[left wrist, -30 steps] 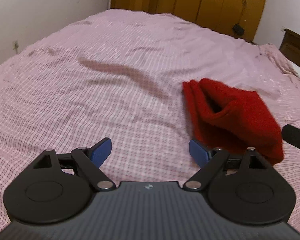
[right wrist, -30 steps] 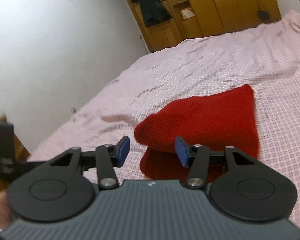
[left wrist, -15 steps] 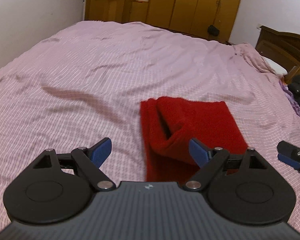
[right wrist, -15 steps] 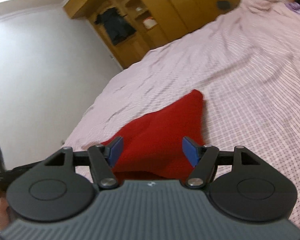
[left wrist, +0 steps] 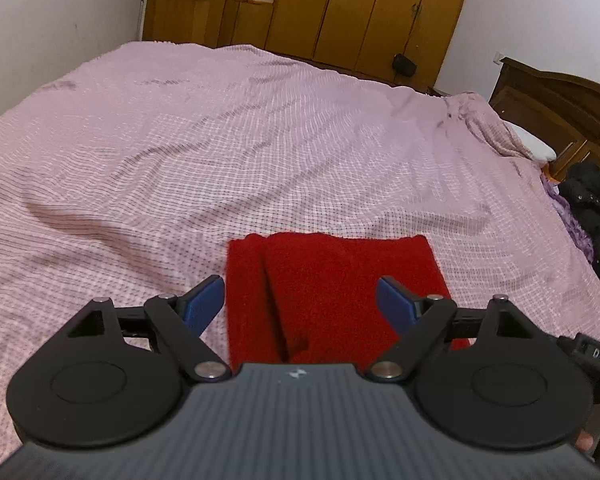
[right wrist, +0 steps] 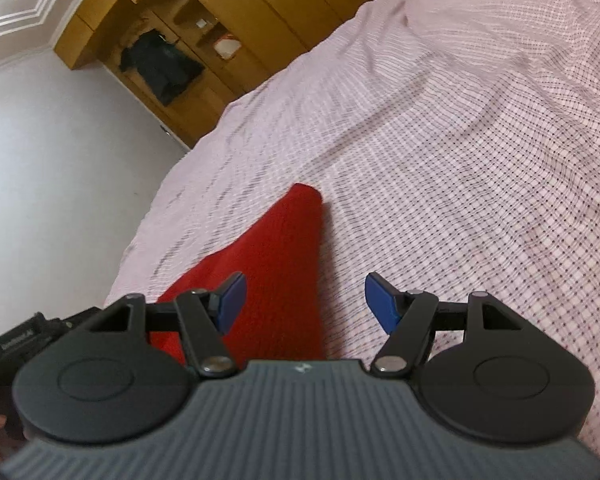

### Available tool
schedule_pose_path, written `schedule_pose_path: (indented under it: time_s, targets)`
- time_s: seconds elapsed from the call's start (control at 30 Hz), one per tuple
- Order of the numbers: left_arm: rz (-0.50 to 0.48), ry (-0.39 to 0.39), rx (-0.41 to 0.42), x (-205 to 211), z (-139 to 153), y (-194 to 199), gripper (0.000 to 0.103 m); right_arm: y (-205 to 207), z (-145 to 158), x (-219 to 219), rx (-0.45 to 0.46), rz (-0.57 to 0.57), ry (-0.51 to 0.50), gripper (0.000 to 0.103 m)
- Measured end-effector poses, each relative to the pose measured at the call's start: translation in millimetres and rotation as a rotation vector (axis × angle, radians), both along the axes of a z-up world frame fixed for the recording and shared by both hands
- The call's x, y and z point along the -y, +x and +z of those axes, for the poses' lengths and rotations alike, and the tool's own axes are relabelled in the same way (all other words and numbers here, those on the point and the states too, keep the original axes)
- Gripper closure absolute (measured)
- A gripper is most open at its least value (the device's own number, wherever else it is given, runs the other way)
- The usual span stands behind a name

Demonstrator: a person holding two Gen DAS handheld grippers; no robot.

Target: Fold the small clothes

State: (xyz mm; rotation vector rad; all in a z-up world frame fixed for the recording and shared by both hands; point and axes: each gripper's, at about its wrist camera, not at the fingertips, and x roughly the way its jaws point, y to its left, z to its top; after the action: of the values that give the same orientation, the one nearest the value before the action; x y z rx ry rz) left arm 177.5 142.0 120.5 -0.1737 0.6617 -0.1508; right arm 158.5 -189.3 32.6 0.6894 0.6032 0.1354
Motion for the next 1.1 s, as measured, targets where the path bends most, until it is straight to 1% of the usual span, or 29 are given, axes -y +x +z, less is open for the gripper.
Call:
schedule_pose_path:
  time_s: [0.1,0.2,0.3,0.4,0.5,0.53,0.6,0.63,0.73,0.87,0.9,0.93,1.0,1.03,1.1]
  targets:
    - [0.007,0.013,-0.014,3.2,-7.0,14.8,0.021,8.4,-5.4,2.0,-0.008,0.0,-0.007,0.034]
    - [0.003,0.012,-0.038,5.7,-16.4,28.2,0.021,17.4,-10.8,2.4,-0.022,-0.006,-0.02,0.034]
    - [-0.022,-0.006,-0.063,9.9,-27.3,39.8,0.026,25.6,-15.5,1.3,-0.037,-0.01,-0.039,0.034]
    - [-0.047,-0.042,-0.094,14.1,-40.5,47.8,0.028,35.2,-21.5,-0.7,-0.054,-0.006,-0.06,0.034]
    - [-0.041,-0.055,-0.135,18.9,-55.2,53.9,0.032,46.5,-28.2,-4.0,-0.063,0.011,-0.072,0.034]
    - [-0.039,-0.066,-0.145,19.2,-60.0,54.5,0.04,50.0,-30.1,-5.4,-0.062,0.023,-0.074,0.034]
    - [-0.035,-0.1,-0.144,18.7,-67.3,51.8,0.051,56.8,-33.5,-9.4,-0.059,0.059,-0.073,0.034]
    - [-0.038,-0.108,-0.133,17.2,-68.6,49.3,0.061,59.3,-34.6,-11.8,-0.051,0.076,-0.074,0.035]
    - [-0.054,-0.11,-0.088,13.9,-65.1,35.4,0.07,62.2,-33.7,-17.0,-0.017,0.115,-0.087,0.035]
    - [-0.032,-0.122,-0.041,2.7,-60.4,10.5,0.072,61.4,-28.0,-24.7,0.022,0.223,-0.025,0.035]
    - [-0.019,-0.125,-0.034,-1.2,-60.9,5.9,0.072,60.0,-24.8,-29.8,0.037,0.244,-0.036,0.035]
    - [-0.006,-0.126,-0.032,-4.6,-63.0,2.9,0.072,58.4,-20.8,-38.3,0.052,0.255,-0.075,0.035]
    - [0.017,-0.114,-0.053,-10.3,-71.1,3.6,0.072,56.4,-15.5,-56.3,0.068,0.259,-0.166,0.035]
    - [0.026,-0.106,-0.064,-12.0,-74.0,4.6,0.072,56.8,-15.3,-63.6,0.07,0.269,-0.189,0.035]
    - [0.034,-0.081,-0.064,-14.3,-79.3,4.3,0.071,59.2,-19.1,-73.5,0.049,0.292,-0.196,0.035]
